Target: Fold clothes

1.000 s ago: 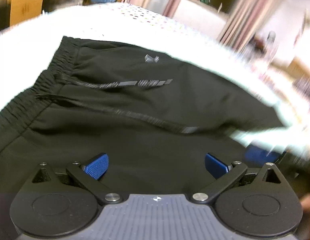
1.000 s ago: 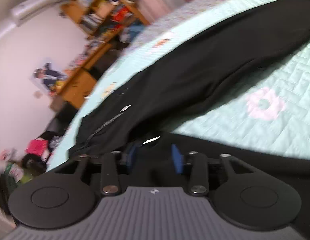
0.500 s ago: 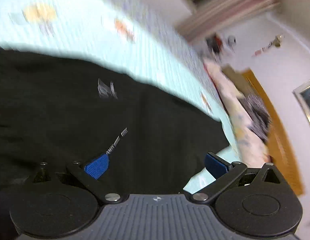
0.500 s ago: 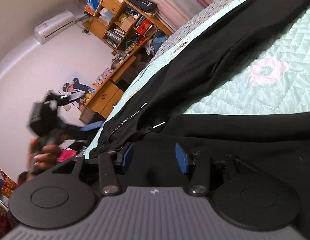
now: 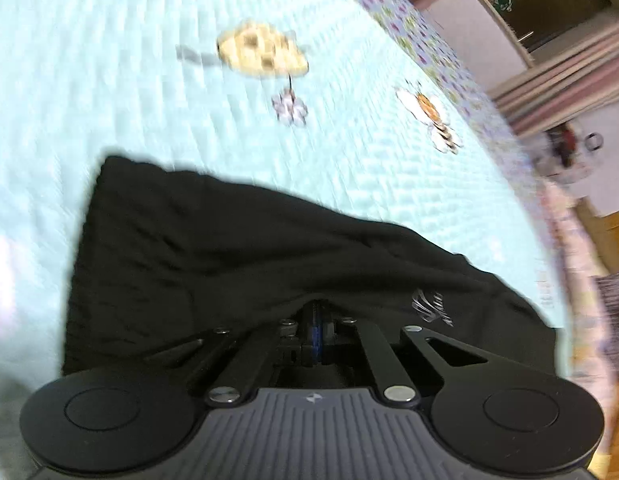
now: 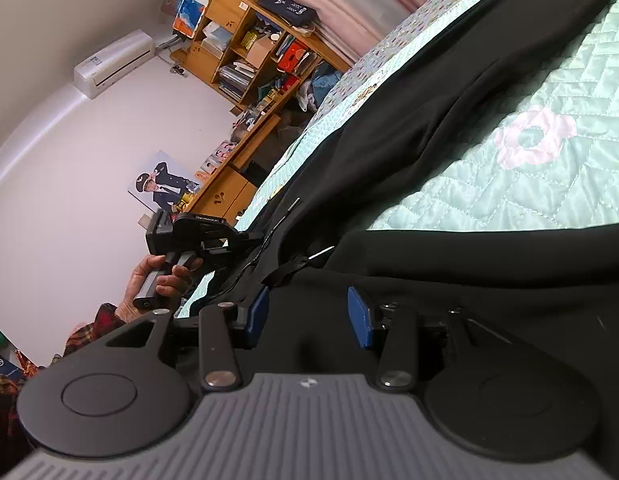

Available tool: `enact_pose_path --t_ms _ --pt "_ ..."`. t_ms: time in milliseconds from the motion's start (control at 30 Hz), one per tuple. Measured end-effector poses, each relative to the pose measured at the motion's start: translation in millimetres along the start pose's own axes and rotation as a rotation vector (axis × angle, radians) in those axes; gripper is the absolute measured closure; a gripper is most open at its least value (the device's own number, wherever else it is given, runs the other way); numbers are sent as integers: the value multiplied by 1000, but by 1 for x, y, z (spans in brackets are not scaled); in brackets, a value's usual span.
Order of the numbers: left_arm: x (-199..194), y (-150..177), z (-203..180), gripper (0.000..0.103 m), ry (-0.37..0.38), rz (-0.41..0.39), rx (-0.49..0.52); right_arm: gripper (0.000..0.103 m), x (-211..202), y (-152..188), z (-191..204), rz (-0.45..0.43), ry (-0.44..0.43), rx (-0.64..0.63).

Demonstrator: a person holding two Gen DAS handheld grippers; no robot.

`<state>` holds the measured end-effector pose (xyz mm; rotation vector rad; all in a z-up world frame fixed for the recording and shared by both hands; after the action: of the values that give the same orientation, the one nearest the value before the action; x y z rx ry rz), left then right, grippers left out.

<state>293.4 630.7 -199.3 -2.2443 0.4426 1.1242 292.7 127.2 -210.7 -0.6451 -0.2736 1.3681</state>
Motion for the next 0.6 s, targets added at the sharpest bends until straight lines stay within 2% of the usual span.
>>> enact_pose_path --t_ms 33,100,167,200,233,267,367,433,500,533,600 --pt "-3 0 -4 95 -23 -13 12 57 0 0 0 -1 -1 1" --pt "-11 -1 -13 74 -65 -51 26 57 -1 1 0 -2 -4 4" --pt "-26 0 -25 6 -107 -120 40 57 -3 1 0 -4 -8 6" --pt "-35 2 -34 1 -101 -161 58 57 -3 1 0 -6 -10 8" --pt "-42 5 -44 1 -86 -190 77 57 -4 1 0 -7 -13 11" --pt "-43 10 -58 1 -43 -172 96 57 -5 1 0 -8 -15 13" --pt "-20 29 -92 1 102 -19 104 57 -7 1 0 -12 -22 20" --pt "3 34 -99 1 88 26 118 57 -8 1 0 -15 -27 24" --pt "29 26 -85 4 -28 26 100 57 -9 1 -1 -17 -32 29" --pt "37 19 -73 13 -74 7 66 57 -10 1 -1 -17 -35 32" --pt "36 2 -58 14 -63 -44 -23 57 -12 1 -1 -18 -41 36"
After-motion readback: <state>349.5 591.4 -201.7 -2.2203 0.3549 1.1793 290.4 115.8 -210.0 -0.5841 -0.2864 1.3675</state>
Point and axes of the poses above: each gripper's, at about its wrist camera, not at the fingertips, and x roughly the way its jaws point, z to its left, y to its underside, the point moved 7 cm from there along x, roughly the way its jaws point, and after that the axes turned 5 degrees about -y, right-handed, at the moved point
